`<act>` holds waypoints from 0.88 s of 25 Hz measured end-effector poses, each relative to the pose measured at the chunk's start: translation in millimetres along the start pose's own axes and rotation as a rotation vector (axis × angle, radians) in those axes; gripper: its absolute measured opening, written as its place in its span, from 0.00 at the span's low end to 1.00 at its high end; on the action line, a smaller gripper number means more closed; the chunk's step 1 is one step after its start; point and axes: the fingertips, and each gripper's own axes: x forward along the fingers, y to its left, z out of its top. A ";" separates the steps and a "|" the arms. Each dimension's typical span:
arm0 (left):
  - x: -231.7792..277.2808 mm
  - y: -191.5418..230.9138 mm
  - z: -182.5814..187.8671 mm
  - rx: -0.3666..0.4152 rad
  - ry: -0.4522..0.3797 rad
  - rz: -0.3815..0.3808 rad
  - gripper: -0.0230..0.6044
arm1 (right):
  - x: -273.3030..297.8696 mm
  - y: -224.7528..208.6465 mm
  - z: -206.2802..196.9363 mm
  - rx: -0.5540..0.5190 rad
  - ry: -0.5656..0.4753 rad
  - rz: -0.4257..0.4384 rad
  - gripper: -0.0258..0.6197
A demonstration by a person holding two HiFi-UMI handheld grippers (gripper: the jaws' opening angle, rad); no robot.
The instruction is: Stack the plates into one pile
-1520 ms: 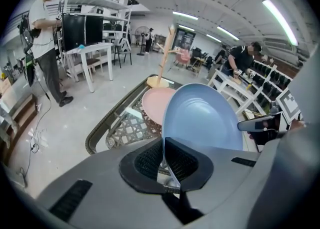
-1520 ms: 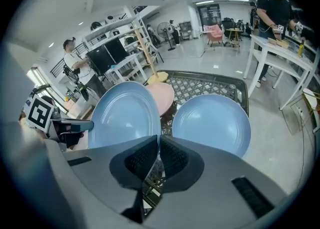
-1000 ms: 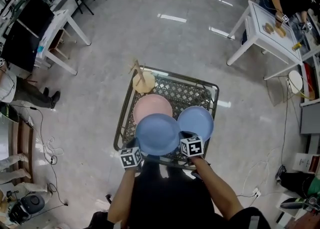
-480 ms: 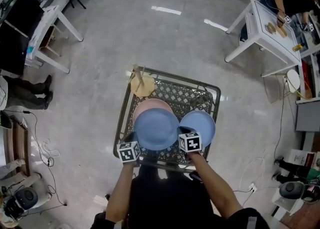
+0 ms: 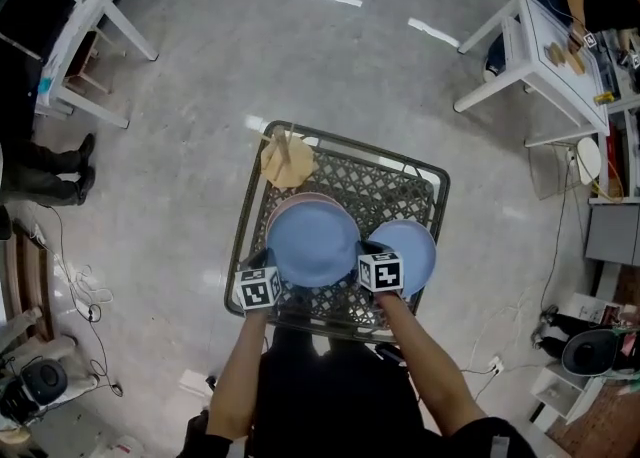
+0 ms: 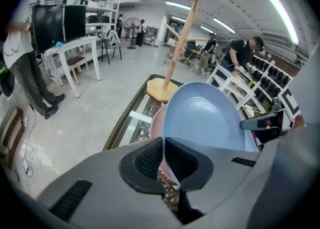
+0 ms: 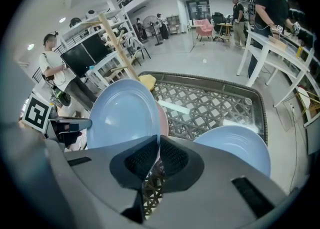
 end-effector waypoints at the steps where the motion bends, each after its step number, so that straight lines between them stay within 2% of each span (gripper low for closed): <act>1: 3.6 1.7 0.1 -0.001 0.007 -0.002 0.08 | 3.6 -0.4 0.8 0.002 0.004 -0.003 0.07; 22: 39.2 18.7 -11.1 0.007 0.125 -0.014 0.08 | 48.9 -8.6 -12.7 0.048 0.103 -0.063 0.07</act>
